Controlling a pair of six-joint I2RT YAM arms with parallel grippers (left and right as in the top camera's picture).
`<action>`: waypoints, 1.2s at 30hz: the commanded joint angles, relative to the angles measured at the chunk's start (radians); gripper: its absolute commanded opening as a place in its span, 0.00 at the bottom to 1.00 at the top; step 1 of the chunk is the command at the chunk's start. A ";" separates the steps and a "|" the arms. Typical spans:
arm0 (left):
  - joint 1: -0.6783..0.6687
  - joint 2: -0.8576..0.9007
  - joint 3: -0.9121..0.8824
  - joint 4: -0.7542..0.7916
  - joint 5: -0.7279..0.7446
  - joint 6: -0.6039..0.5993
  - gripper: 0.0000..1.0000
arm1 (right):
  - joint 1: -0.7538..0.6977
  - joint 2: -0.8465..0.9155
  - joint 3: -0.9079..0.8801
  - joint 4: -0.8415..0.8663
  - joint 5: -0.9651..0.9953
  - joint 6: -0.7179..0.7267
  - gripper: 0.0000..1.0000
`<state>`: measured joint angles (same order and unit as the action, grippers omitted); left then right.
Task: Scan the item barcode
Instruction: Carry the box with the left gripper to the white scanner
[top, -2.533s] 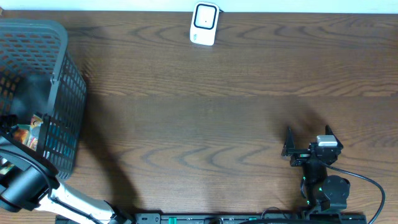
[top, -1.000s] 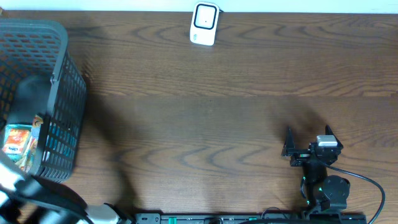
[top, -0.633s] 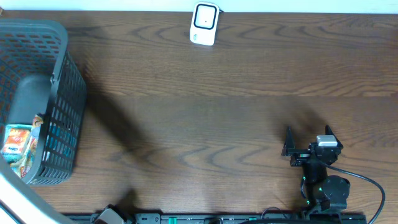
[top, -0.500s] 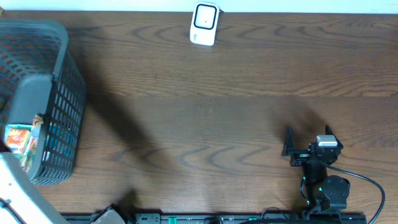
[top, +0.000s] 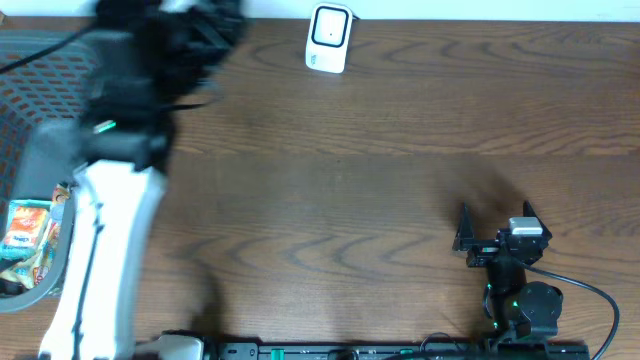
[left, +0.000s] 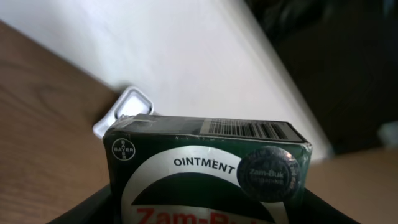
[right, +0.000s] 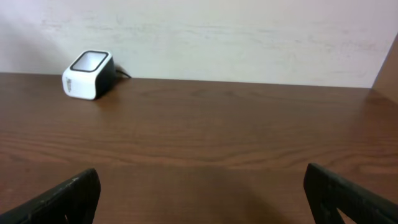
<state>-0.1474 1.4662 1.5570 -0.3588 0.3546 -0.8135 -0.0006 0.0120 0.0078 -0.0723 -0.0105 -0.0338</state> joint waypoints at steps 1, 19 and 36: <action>-0.126 0.114 0.001 0.018 -0.156 0.135 0.66 | 0.010 -0.006 -0.002 -0.003 0.000 -0.005 0.99; -0.410 0.654 0.001 0.090 -0.240 0.219 0.66 | 0.010 -0.006 -0.002 -0.003 0.000 -0.005 0.99; -0.487 0.693 0.001 0.118 -0.304 0.245 0.77 | 0.010 -0.005 -0.002 -0.003 0.000 -0.005 0.99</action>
<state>-0.6353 2.1414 1.5570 -0.2455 0.0811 -0.5869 -0.0006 0.0120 0.0078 -0.0727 -0.0105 -0.0341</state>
